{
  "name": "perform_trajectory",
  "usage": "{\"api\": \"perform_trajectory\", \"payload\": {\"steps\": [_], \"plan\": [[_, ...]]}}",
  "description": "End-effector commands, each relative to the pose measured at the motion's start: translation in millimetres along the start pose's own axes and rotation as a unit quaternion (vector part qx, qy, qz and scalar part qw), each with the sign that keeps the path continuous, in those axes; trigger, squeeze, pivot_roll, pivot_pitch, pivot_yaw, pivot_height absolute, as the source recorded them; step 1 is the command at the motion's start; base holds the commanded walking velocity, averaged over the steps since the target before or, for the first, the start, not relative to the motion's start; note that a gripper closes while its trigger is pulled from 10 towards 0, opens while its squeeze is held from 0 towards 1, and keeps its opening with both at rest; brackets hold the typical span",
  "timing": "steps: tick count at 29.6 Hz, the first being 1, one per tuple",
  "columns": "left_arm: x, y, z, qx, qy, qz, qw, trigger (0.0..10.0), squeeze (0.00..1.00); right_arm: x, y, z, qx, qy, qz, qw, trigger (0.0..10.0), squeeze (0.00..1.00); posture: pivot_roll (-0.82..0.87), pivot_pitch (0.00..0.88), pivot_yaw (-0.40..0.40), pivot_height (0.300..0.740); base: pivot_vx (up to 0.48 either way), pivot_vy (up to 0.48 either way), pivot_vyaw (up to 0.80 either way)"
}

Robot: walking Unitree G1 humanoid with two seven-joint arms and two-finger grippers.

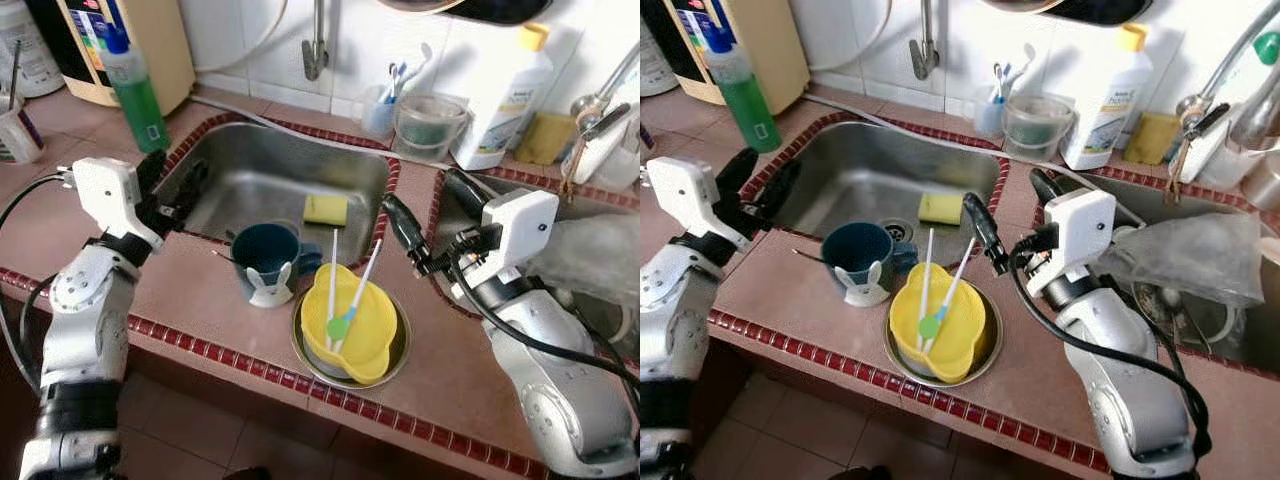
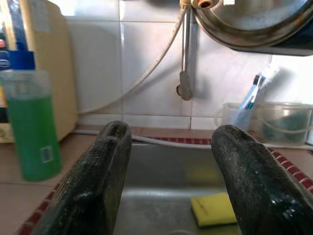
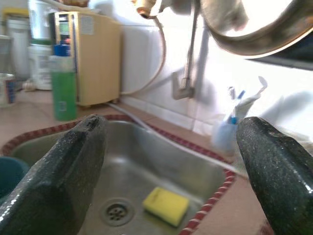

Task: Kitchen organization

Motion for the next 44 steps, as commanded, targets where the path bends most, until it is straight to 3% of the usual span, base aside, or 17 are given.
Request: {"api": "perform_trajectory", "payload": {"steps": [1, 6, 9, 22, 27, 35, 44], "plan": [[-1, -3.9, -8.0, -0.001, 0.003, 0.011, 1.000, 10.0, 0.00, -1, 0.0, -9.7, -0.019, -0.011, -0.004, 1.000, 10.0, 0.00, -0.06, 0.063, -0.016, 0.740, 0.000, 0.000, 0.00], [-1, -7.7, -16.4, -0.015, -0.001, 0.014, 1.000, 10.0, 0.00, -6, -1.0, -14.2, -0.027, -0.017, 0.000, 1.000, 10.0, 0.00, -0.06, 0.053, -0.017, 0.740, 0.000, 0.000, 0.00], [-4, -17.2, -20.3, -0.033, -0.026, 0.027, 0.999, 10.0, 0.00, -9, -2.5, -14.8, -0.024, -0.020, 0.002, 1.000, 10.0, 0.00, -0.07, 0.048, -0.016, 0.740, 0.000, 0.000, 0.00], [-9, -40.0, -14.8, -0.058, -0.001, 0.063, 0.996, 10.0, 0.00, -12, -18.5, 23.7, 0.097, 0.006, 0.017, 0.995, 10.0, 0.00, -0.06, 0.064, -0.031, 0.740, 0.000, 0.000, 0.00], [-12, -55.3, -11.5, -0.082, 0.014, 0.086, 0.993, 10.0, 0.00, -8, -29.0, 40.2, 0.159, 0.019, 0.023, 0.987, 10.0, 0.00, -0.05, 0.082, -0.036, 0.740, 0.000, 0.000, 0.00], [-13, -70.3, -7.8, -0.104, 0.038, 0.093, 0.990, 10.0, 0.00, -6, -36.1, 47.7, 0.197, 0.024, 0.030, 0.980, 10.0, 0.00, -0.04, 0.089, -0.041, 0.740, 0.000, 0.000, 0.00], [-8, -80.1, -22.1, -0.158, 0.025, 0.098, 0.982, 10.0, 0.00, 0, -44.9, 64.1, 0.246, 0.048, 0.033, 0.967, 10.0, 0.00, -0.04, 0.094, -0.047, 0.740, 0.000, 0.000, 0.00]]}}
Point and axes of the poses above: a point about 5 cm out from each wrist's last joint towards the gripper, its own y axis pointing out of the wrist towards the gripper, its own x axis along the axis of the wrist's last joint, z = x × y, the point moved 6 cm from there along y, pointing out of the wrist towards the gripper, and after that the axes turned 5 degrees about -y, right-handed, at the moved point
